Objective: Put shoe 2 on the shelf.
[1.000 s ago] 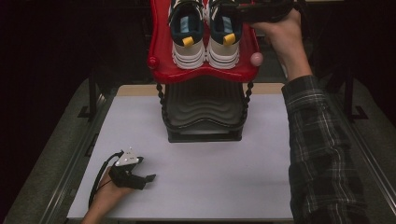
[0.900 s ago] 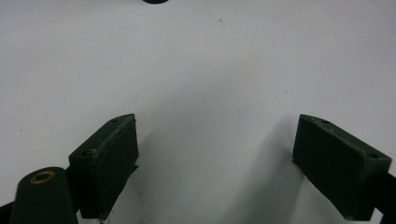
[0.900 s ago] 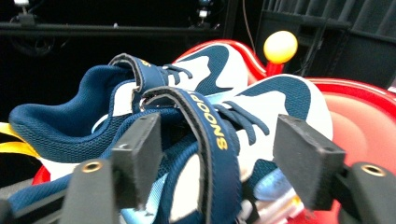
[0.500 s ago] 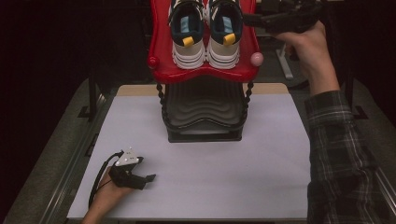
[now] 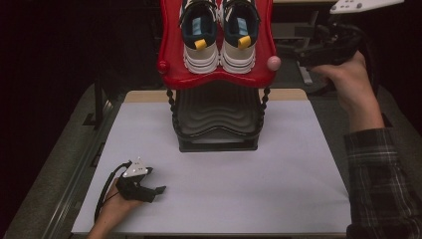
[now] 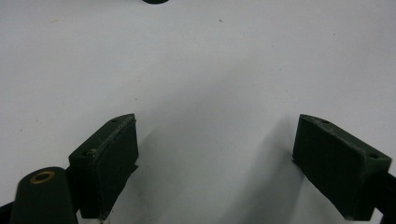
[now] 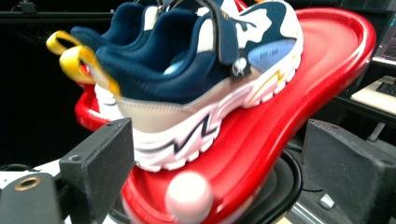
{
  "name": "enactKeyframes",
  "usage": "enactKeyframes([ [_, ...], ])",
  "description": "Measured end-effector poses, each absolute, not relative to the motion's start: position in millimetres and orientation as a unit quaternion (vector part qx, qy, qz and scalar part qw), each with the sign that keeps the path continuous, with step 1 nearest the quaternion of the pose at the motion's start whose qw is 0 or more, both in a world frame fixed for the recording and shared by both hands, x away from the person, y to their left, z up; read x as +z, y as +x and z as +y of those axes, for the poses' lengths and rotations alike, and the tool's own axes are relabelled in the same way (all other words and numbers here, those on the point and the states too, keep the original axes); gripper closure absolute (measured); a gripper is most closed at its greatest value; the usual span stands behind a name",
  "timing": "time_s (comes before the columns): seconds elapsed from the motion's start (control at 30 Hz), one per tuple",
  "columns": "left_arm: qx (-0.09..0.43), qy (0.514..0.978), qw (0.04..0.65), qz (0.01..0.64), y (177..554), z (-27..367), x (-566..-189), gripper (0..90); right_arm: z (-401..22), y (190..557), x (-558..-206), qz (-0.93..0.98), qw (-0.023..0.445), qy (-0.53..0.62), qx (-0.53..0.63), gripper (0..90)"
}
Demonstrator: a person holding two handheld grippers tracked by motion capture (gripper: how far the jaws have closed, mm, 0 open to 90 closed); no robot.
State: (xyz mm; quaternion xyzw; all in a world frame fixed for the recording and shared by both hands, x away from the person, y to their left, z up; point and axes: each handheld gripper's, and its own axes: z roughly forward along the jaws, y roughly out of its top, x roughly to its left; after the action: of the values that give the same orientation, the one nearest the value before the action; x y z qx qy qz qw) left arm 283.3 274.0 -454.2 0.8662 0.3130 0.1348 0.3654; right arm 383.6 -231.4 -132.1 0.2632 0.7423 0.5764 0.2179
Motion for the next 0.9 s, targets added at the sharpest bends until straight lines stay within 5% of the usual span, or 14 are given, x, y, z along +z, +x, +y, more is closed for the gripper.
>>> enactKeyframes([
  [0.9, 0.135, 0.866, 0.367, 0.313, 283.5, 273.9, -454.3, 13.5, -278.0, 350.4, -228.8, 0.741, 0.197, 0.315, 0.560, 9.0],
])
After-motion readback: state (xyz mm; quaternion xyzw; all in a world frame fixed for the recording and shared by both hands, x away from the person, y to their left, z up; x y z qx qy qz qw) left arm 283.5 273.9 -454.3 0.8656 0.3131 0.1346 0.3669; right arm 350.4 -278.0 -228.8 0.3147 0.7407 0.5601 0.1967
